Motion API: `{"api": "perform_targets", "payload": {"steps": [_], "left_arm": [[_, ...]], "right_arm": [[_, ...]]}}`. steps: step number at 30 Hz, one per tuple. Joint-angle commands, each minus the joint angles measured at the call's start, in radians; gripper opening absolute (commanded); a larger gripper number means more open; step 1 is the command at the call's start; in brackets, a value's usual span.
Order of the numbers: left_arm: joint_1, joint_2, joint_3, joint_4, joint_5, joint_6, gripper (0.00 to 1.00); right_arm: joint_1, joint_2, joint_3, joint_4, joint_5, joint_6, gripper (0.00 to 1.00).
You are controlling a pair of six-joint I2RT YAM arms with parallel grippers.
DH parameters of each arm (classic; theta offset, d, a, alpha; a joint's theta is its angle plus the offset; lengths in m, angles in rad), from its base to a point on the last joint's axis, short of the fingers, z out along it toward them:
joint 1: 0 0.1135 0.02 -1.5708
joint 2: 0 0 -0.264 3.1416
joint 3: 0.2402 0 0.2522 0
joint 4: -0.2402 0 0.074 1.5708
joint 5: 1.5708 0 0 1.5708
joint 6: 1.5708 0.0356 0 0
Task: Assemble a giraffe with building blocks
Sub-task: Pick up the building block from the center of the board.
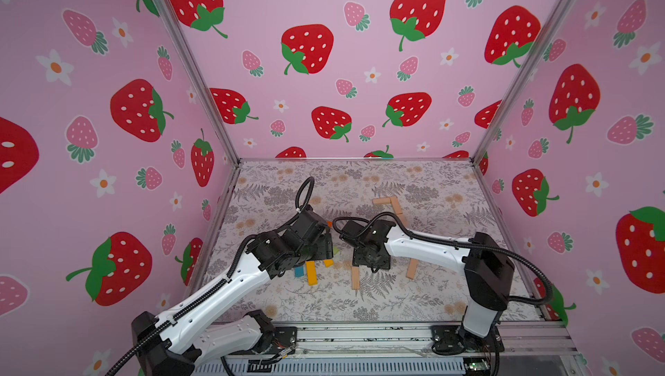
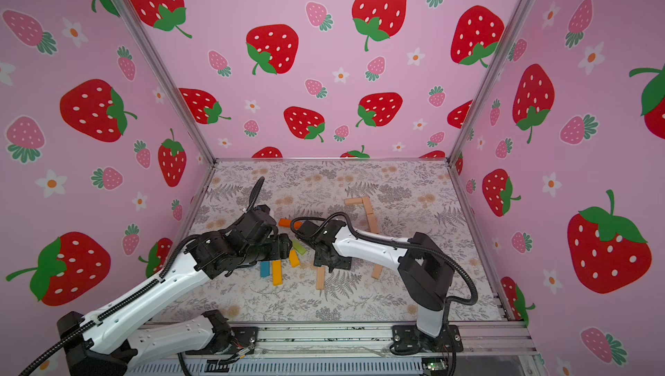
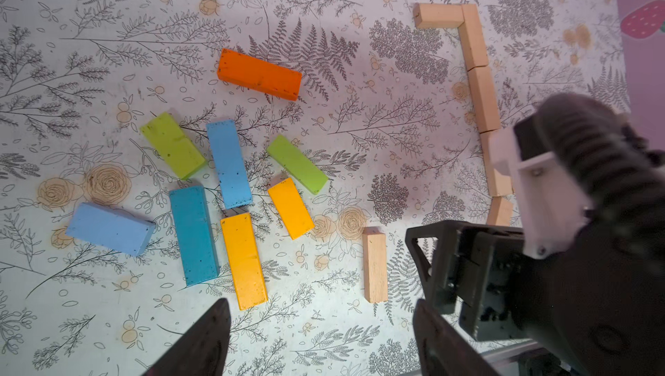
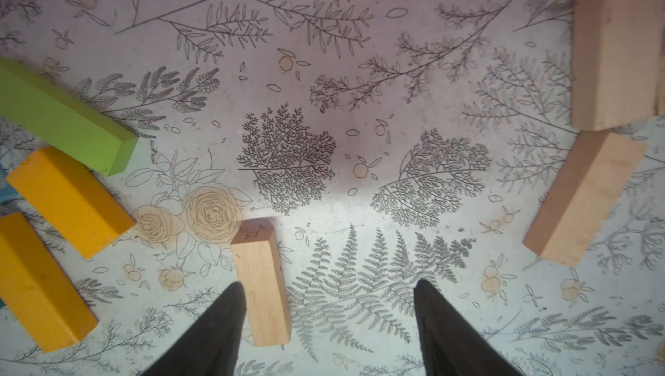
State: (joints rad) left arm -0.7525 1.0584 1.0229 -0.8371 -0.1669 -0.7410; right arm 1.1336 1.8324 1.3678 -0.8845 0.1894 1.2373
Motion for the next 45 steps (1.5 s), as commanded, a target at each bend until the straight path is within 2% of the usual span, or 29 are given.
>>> {"api": "perform_targets", "payload": {"steps": [1,11,21,27,31,36,41,45], "left_arm": [[0.014,-0.025,-0.015,-0.043,-0.016,-0.02,0.81],[0.037,-0.05,-0.03,-0.05,-0.017,-0.013,0.82],[0.049,-0.098,-0.043,-0.067,-0.034,-0.023,0.82],[0.051,-0.127,-0.034,-0.086,-0.046,-0.029,0.81],[0.051,-0.139,-0.03,-0.089,-0.046,-0.035,0.81],[0.051,-0.134,-0.02,-0.086,-0.044,-0.035,0.81],[0.051,-0.112,-0.02,-0.057,-0.021,-0.033,0.81],[0.05,-0.069,-0.029,-0.009,0.02,-0.031,0.82]], "right_arm": [[0.033,0.052,0.059,0.005,-0.031,-0.001,0.75],[0.088,0.126,0.074,0.021,-0.082,-0.001,0.72],[0.122,0.177,0.044,0.032,-0.122,0.01,0.55],[0.121,0.196,0.031,0.027,-0.131,0.008,0.52],[0.12,0.178,0.021,0.022,-0.114,0.011,0.39],[0.094,0.096,-0.028,0.013,-0.089,0.032,0.21],[0.004,-0.114,-0.12,-0.037,-0.028,0.085,0.18],[-0.124,-0.344,-0.207,-0.118,0.035,0.128,0.18]]}}
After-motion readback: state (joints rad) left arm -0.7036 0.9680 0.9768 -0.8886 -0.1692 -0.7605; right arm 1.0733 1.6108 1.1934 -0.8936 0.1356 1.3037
